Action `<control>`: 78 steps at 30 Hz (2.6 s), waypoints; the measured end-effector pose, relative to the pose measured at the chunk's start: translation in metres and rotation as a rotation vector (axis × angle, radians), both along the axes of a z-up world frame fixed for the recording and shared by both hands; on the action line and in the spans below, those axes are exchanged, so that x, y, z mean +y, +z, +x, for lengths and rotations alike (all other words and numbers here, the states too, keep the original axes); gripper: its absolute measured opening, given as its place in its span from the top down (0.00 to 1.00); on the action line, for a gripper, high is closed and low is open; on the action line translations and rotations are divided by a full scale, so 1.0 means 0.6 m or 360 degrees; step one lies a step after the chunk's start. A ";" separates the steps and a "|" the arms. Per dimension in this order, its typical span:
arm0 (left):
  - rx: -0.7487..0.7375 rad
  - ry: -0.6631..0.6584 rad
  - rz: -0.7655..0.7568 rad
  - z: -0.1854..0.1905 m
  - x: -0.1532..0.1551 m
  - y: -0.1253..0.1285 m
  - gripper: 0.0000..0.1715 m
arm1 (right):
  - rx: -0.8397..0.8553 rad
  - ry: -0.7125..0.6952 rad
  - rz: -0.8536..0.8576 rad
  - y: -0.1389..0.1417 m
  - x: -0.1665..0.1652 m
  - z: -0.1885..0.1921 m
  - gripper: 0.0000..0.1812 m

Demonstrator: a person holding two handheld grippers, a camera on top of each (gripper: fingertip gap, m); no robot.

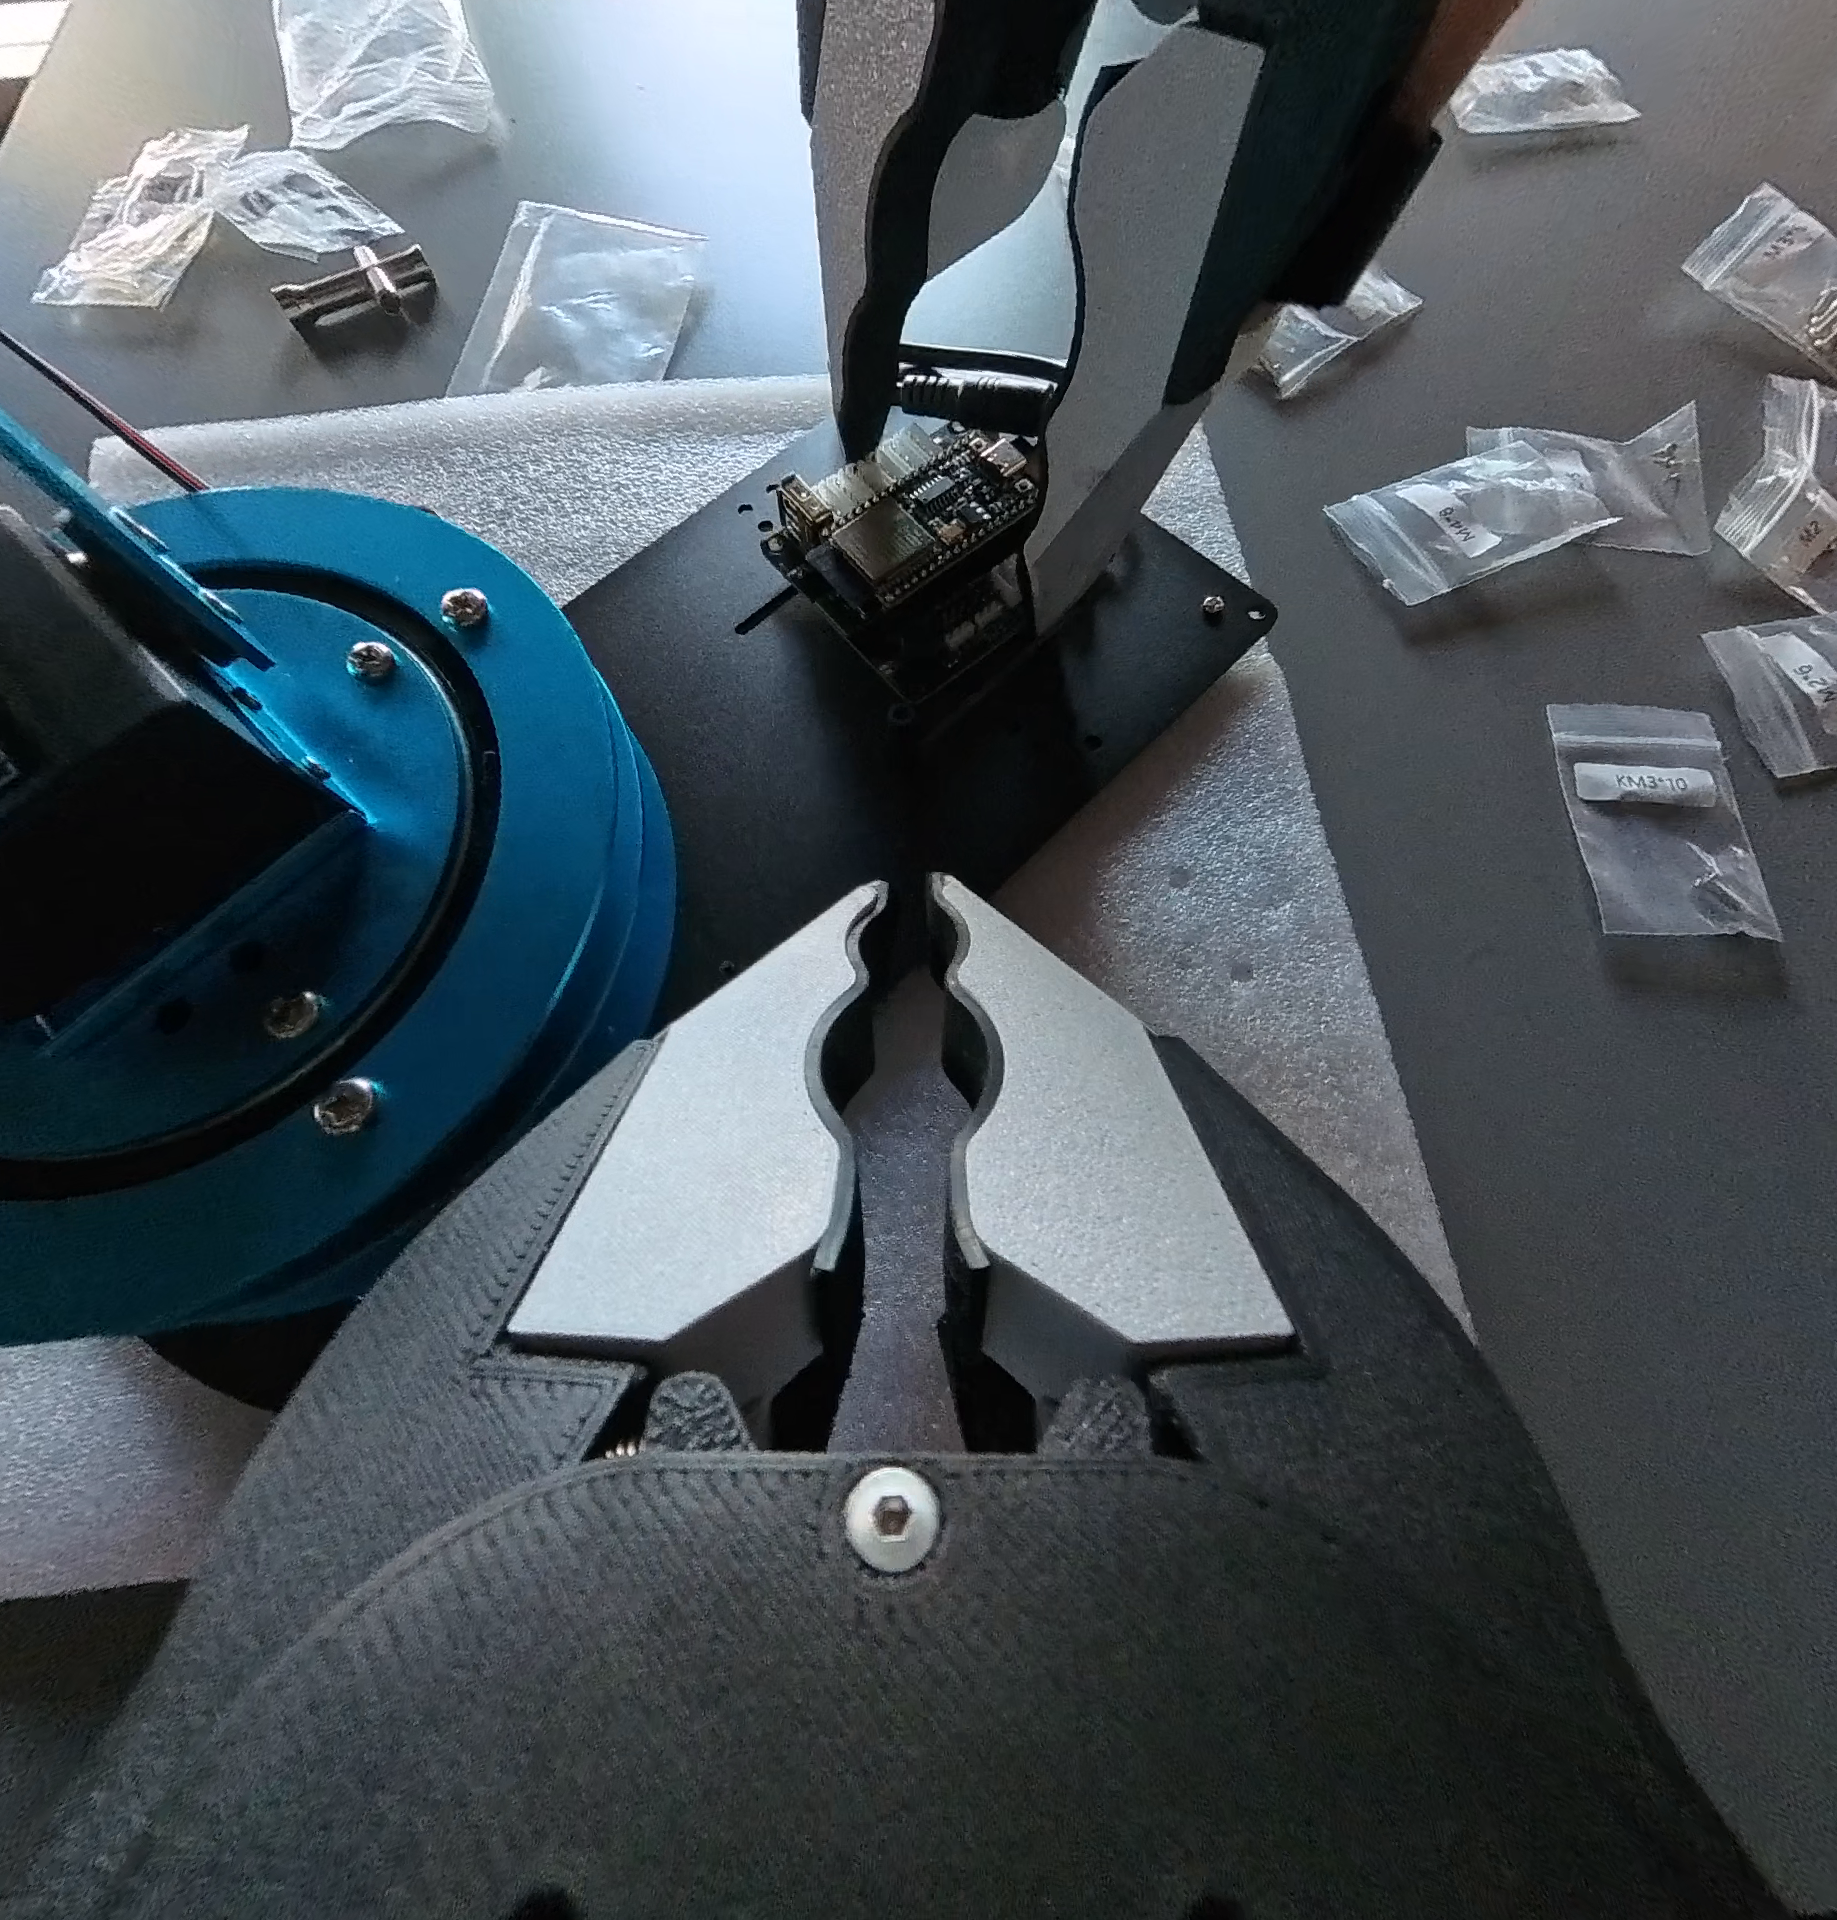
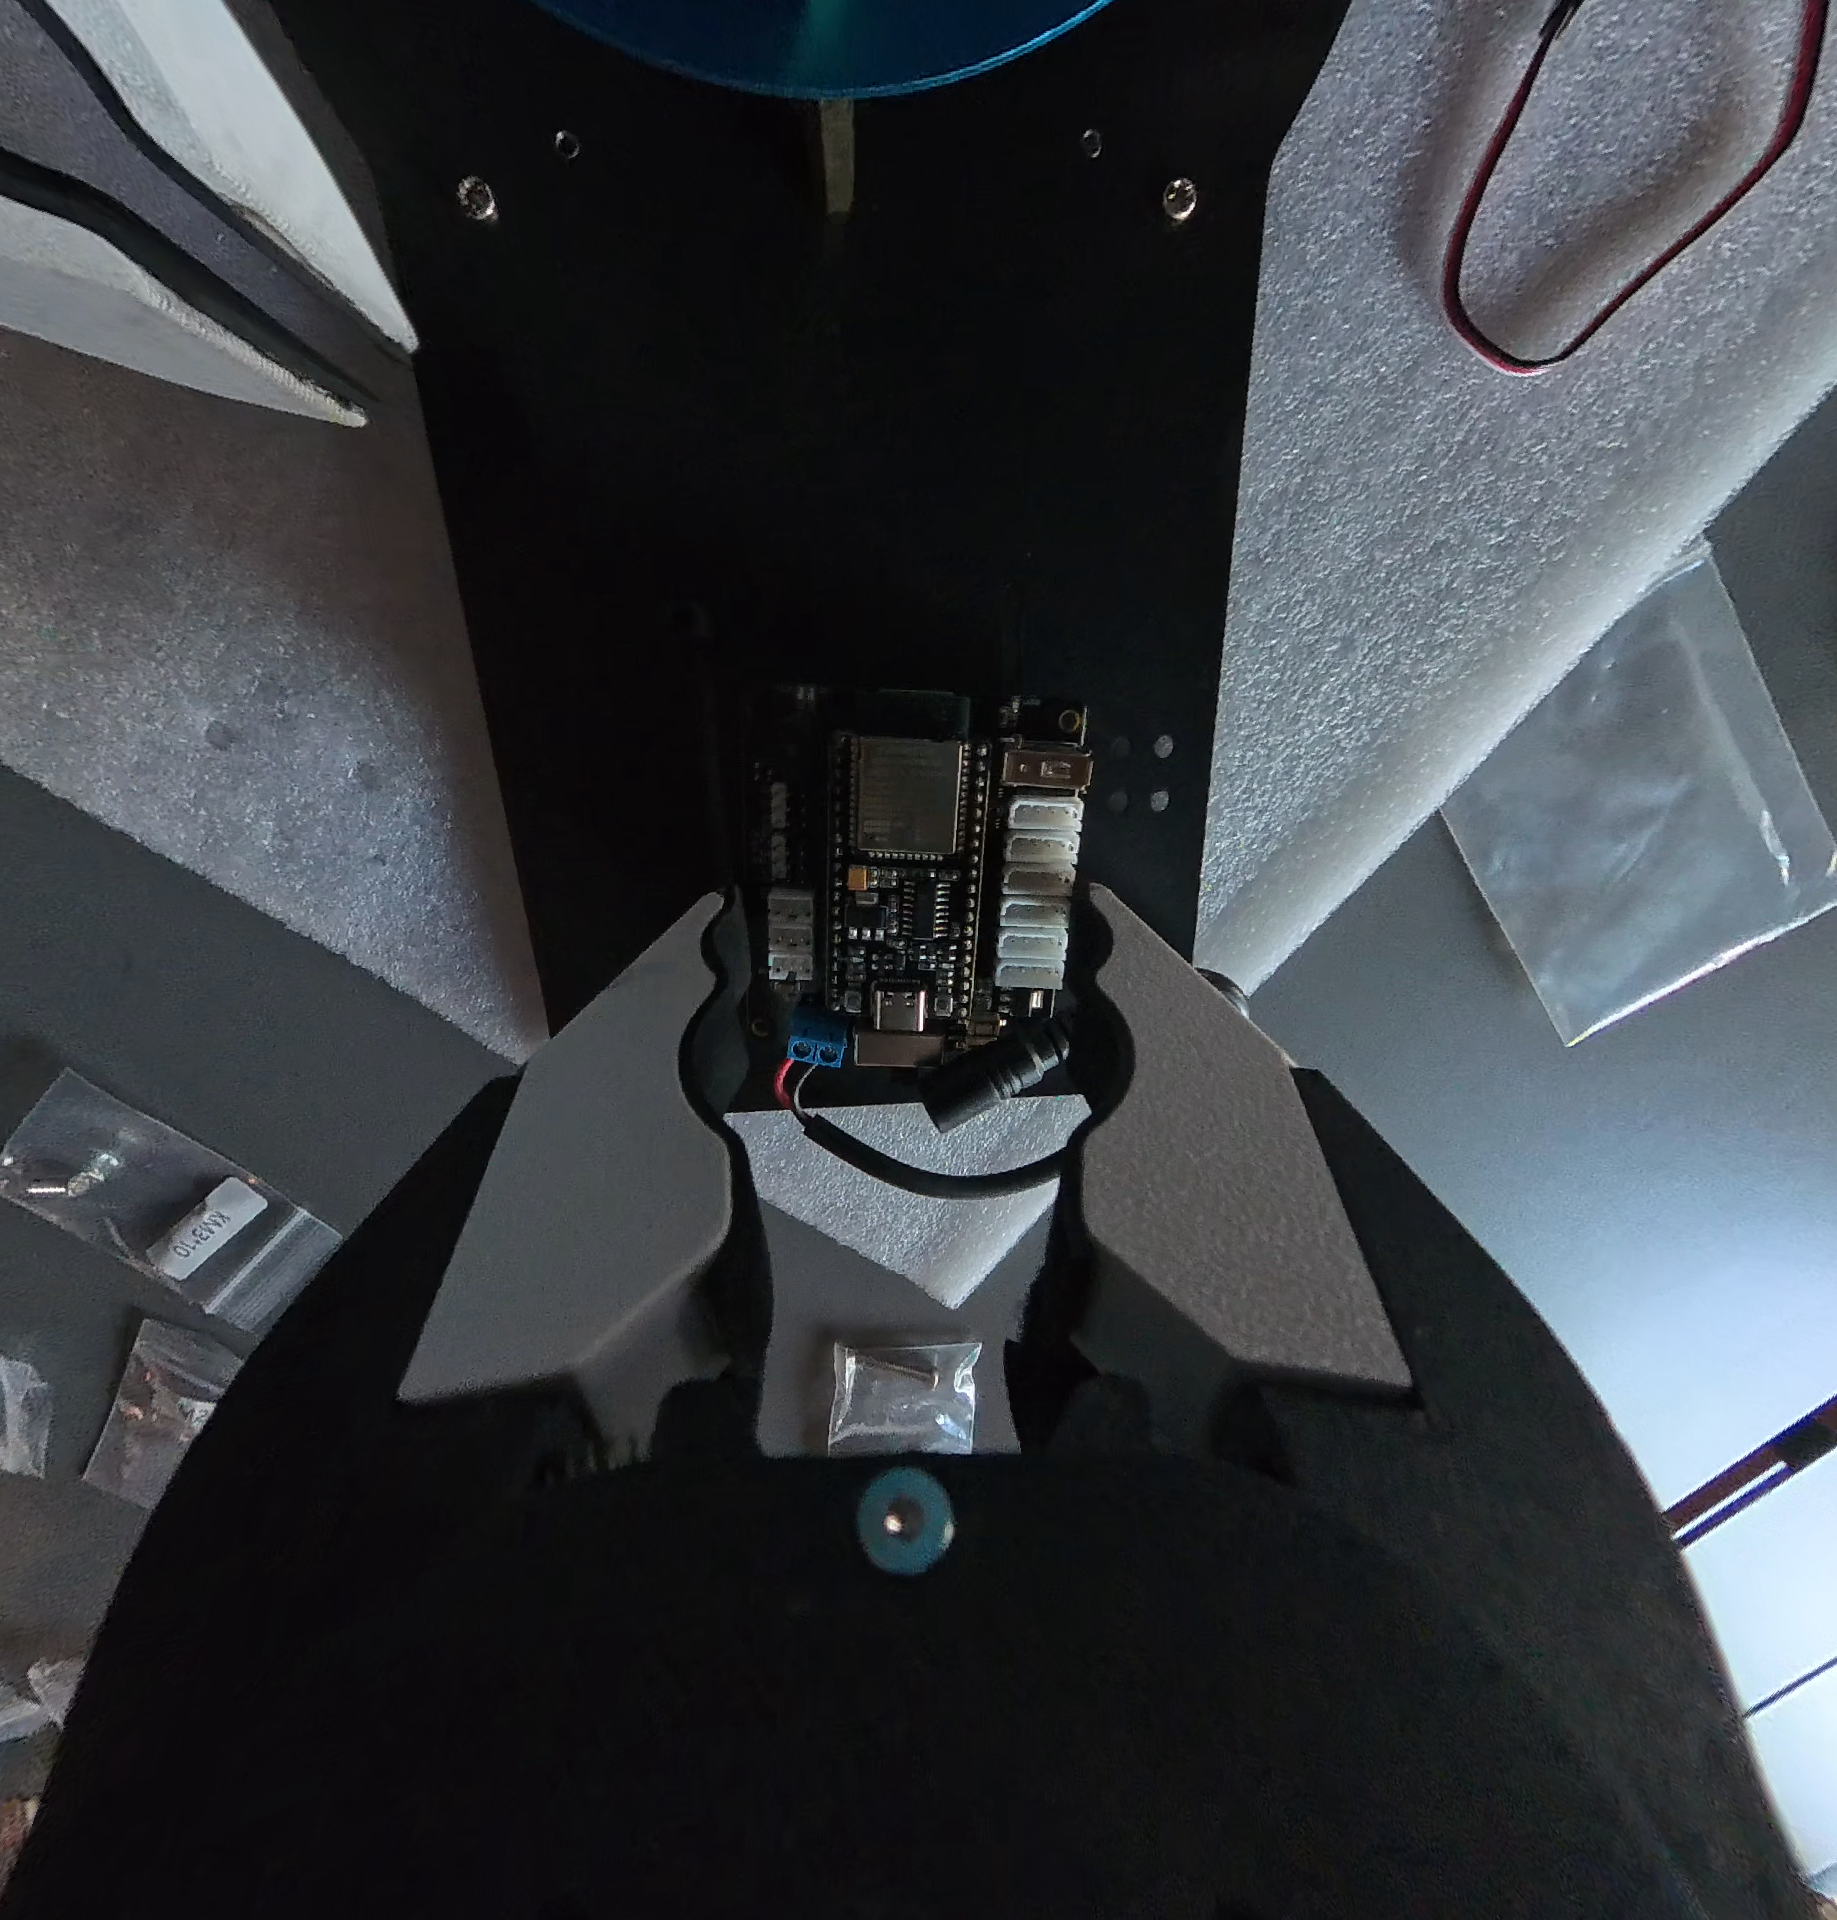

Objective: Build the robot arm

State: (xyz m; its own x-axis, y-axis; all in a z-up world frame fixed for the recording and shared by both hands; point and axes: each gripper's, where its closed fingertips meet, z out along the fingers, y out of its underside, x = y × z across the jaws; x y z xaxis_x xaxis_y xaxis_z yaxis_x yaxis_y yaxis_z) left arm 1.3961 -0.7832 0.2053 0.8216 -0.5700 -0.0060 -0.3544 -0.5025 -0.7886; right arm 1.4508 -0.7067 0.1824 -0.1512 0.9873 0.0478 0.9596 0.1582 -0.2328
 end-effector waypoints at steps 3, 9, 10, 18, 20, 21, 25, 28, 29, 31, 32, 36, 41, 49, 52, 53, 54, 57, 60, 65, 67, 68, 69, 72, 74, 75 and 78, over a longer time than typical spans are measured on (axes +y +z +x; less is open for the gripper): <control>-0.0012 0.0000 -0.0006 -0.002 -0.003 0.000 0.98 | -0.0020 0.0012 -0.0020 -0.001 0.001 0.000 0.66; -0.0032 0.0013 0.0009 -0.011 -0.009 0.007 0.98 | -0.0043 0.0043 -0.0068 -0.003 0.000 0.001 0.66; -0.0039 0.0017 0.0016 -0.013 -0.010 0.009 0.98 | -0.0046 0.0052 -0.0063 -0.003 0.000 0.002 0.66; -0.0067 0.0041 0.0042 -0.028 -0.024 0.019 0.98 | -0.0038 0.0071 -0.0054 -0.005 0.001 0.005 0.63; -0.0084 0.0045 0.0037 -0.031 -0.027 0.020 0.98 | -0.0033 0.0066 -0.0051 -0.005 0.001 0.007 0.61; -0.0089 0.0045 0.0038 -0.033 -0.029 0.021 0.98 | -0.0024 0.0067 -0.0050 -0.004 0.000 0.007 0.61; -0.0100 0.0023 0.0053 -0.038 -0.039 0.027 0.98 | 0.0067 0.0041 -0.0002 0.009 0.000 0.010 0.59; -0.0134 -0.0027 0.0091 -0.035 -0.047 0.037 0.98 | 0.0297 -0.0038 0.0069 0.046 -0.010 0.011 0.59; -0.0161 -0.0058 0.0115 -0.030 -0.051 0.043 0.98 | 0.0414 -0.0086 0.0104 0.065 -0.018 0.014 0.59; -0.0240 -0.0162 0.0176 -0.010 -0.062 0.059 0.98 | 0.0696 -0.0226 0.0231 0.114 -0.040 0.032 0.59; -0.0280 -0.0219 0.0213 0.002 -0.069 0.067 0.98 | 0.0864 -0.0299 0.0302 0.143 -0.059 0.047 0.60; -0.0476 -0.0538 0.0342 0.081 -0.104 0.096 0.93 | 0.1394 -0.0777 0.0609 0.217 -0.155 0.180 0.59; -0.0758 -0.0978 0.0298 0.217 -0.162 0.129 0.85 | 0.1651 -0.1583 0.0988 0.209 -0.301 0.416 0.54; -0.0738 -0.1320 0.0284 0.451 -0.222 0.187 0.79 | 0.1555 -0.2166 0.1633 0.227 -0.525 0.731 0.56; -0.0723 -0.1336 0.0288 0.552 -0.233 0.218 0.77 | 0.1466 -0.2206 0.1706 0.236 -0.566 0.839 0.57; -0.0702 -0.1345 0.0284 0.586 -0.236 0.227 0.76 | 0.1463 -0.2227 0.1710 0.241 -0.574 0.878 0.57; -0.0683 -0.1344 0.0292 0.620 -0.236 0.237 0.76 | 0.1475 -0.2247 0.1704 0.247 -0.577 0.917 0.57; -0.0663 -0.1337 0.0360 0.723 -0.228 0.285 0.74 | 0.1480 -0.2328 0.1642 0.277 -0.569 1.029 0.58; -0.0614 -0.1294 0.0407 0.813 -0.205 0.342 0.68 | 0.1448 -0.2289 0.1607 0.335 -0.529 1.109 0.62; -0.0477 -0.1024 0.0417 0.893 -0.139 0.397 0.68 | 0.1311 -0.2270 0.1316 0.378 -0.412 1.176 0.68; -0.0400 -0.0883 0.0413 0.894 -0.115 0.388 0.69 | 0.1236 -0.2296 0.1131 0.357 -0.380 1.185 0.71; -0.0376 -0.0807 0.0436 0.887 -0.104 0.384 0.71 | 0.1207 -0.2311 0.1110 0.348 -0.369 1.193 0.73; -0.0377 -0.0722 0.0455 0.880 -0.092 0.382 0.73 | 0.1191 -0.2323 0.1082 0.337 -0.359 1.198 0.74; -0.0540 -0.0538 0.0409 0.870 -0.069 0.385 0.79 | 0.1010 -0.2349 0.0889 0.286 -0.339 1.215 0.77; -0.0641 -0.0532 0.0360 0.878 -0.063 0.382 0.81 | 0.0704 -0.2438 0.0900 0.266 -0.337 1.261 0.78; -0.0642 -0.0497 0.0307 0.877 -0.056 0.376 0.81 | 0.0669 -0.2431 0.0951 0.266 -0.332 1.273 0.78; -0.0670 -0.0450 0.0348 0.882 -0.031 0.378 0.82 | 0.0826 -0.2486 0.0790 0.244 -0.321 1.268 0.81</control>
